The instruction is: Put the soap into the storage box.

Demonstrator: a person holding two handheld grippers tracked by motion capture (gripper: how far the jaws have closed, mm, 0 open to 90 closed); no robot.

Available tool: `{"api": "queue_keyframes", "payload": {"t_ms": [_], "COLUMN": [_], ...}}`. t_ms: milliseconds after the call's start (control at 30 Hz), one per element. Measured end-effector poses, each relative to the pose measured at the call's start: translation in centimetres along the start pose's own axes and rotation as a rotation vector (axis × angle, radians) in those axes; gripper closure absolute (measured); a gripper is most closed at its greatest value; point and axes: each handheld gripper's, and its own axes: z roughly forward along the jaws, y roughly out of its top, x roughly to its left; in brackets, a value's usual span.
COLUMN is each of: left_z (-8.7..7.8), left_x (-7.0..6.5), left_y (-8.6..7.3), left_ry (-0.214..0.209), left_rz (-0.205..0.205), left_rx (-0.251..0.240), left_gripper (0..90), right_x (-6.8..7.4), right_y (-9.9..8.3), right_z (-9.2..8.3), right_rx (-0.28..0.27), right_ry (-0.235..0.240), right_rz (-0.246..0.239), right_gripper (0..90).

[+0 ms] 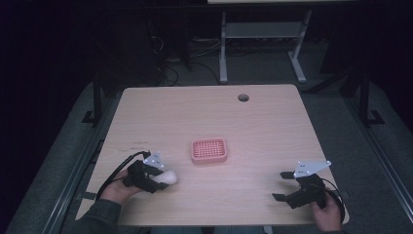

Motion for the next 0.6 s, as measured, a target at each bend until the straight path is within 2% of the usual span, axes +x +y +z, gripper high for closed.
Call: {"api": "queue_keyframes", "payload": {"t_ms": [100,333,433,467,533,600], "left_z": [-0.5,-1.5,-1.5,-1.4,-1.3,-1.2], "left_x": [0.2,0.7,0.8,0.7,0.8,0.7], "left_y": [1.1,2.3,2.7,2.8,3.2,3.5], "left_ry": [0.0,0.012,0.012,0.013,0.01,0.007], "left_rz": [0.023,0.036,0.042,0.031,0.051,0.054], "left_rx": [0.008,0.0,0.003,-0.005,0.01,0.013], "left_gripper": [49.2,49.1,49.1,49.1,49.1,49.1], "right_x": [0.0,0.1,0.2,0.2,0.1,0.1], "right_y": [-0.1,0.0,0.0,0.0,0.0,0.0], "right_z": [-0.1,0.0,0.0,0.0,-0.1,-0.1], "right_rx": [-0.005,0.001,-0.002,-0.002,-0.006,-0.006], "right_ry": [-0.002,0.005,0.006,0.006,0.003,0.001], "right_rz": [-0.001,-0.007,-0.006,-0.006,-0.005,-0.004], "right_gripper": [14.2,14.2,14.2,14.2,14.1,14.1]}}
